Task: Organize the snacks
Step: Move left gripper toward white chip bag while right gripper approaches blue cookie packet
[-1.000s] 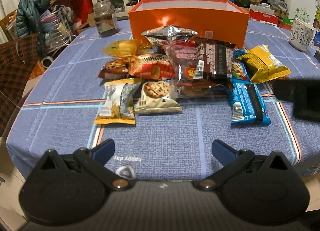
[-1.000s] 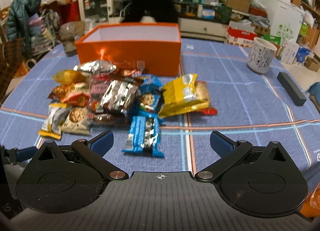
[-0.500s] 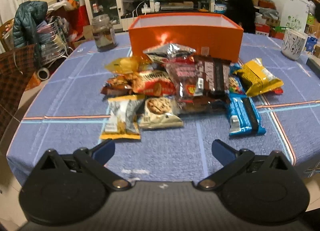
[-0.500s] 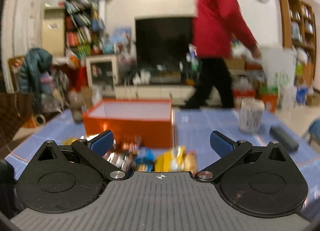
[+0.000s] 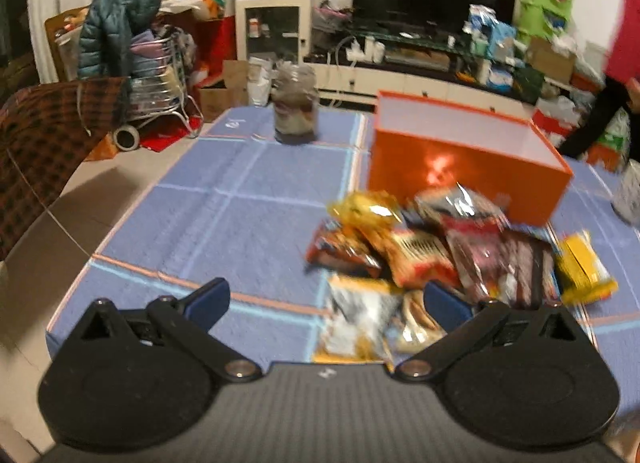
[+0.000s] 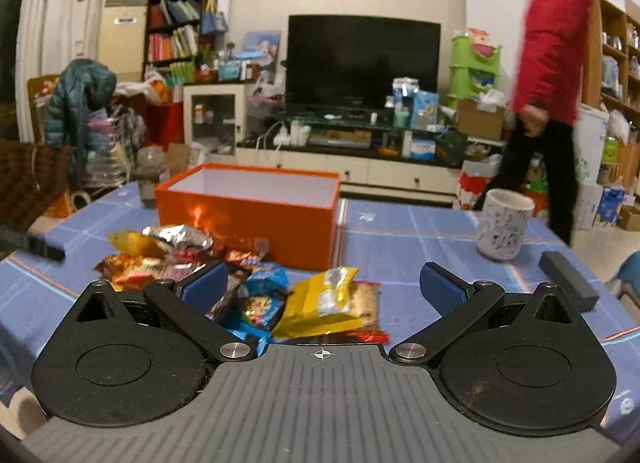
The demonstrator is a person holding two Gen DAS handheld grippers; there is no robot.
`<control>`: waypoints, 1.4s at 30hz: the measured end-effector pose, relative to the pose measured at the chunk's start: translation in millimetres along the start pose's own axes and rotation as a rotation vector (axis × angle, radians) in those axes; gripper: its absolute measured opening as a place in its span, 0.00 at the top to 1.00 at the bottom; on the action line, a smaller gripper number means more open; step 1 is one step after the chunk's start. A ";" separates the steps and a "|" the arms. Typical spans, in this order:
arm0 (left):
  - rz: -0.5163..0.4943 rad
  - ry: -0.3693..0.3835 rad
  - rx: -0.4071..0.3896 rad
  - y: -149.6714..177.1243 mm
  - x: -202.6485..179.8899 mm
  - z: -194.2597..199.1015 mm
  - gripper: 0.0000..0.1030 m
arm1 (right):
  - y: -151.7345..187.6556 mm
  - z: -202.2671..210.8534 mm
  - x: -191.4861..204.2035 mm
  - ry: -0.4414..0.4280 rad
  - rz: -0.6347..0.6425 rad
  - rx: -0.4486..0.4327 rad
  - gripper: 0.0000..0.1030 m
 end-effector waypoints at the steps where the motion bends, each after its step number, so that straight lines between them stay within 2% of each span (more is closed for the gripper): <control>1: 0.012 0.005 -0.002 -3.9 5.6 -5.4 0.00 | 3.6 -8.3 2.8 -0.012 0.003 0.020 0.08; 6: 0.054 0.001 -0.006 -9.3 19.7 -30.7 0.00 | 6.0 -37.8 17.4 -0.031 0.026 0.068 0.07; 10: 0.050 -0.003 0.067 2.7 11.8 -56.0 0.00 | 9.1 -60.5 26.9 -0.017 0.037 0.086 0.08; 13: -0.001 -0.002 0.101 14.1 0.7 -66.9 0.00 | 20.8 -72.7 30.7 -0.049 -0.020 0.104 0.17; 18: -0.036 0.002 0.125 26.7 -12.9 -68.7 0.01 | 44.7 -87.3 42.0 -0.070 -0.015 0.188 0.26; 23: -0.084 0.010 0.123 35.9 -23.6 -66.0 0.00 | 47.3 -96.1 51.6 -0.033 -0.005 0.214 0.24; 29: -0.038 -0.010 0.119 28.3 -20.3 -65.4 0.01 | 42.9 -105.9 52.2 0.003 -0.024 0.270 0.22; 31: -0.030 -0.015 0.122 27.7 -19.2 -66.5 0.00 | 42.3 -107.2 52.4 0.010 -0.025 0.288 0.17; 36: -0.040 -0.025 0.141 30.9 -21.7 -69.9 0.01 | 42.1 -107.2 54.1 -0.005 -0.046 0.319 0.16; 42: -0.047 -0.013 0.143 30.8 -24.8 -69.5 0.01 | 39.5 -106.3 58.1 -0.014 -0.058 0.315 0.14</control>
Point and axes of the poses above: each gripper's, at about its wrist camera, not at the fingertips, and z roughly against the way its jaws point, x to its left, y to its underside, the point moved 1 cm from there along -z, roughly the way its jaws point, and after that the axes turned 7 degrees about -y, right-handed, at the moved point
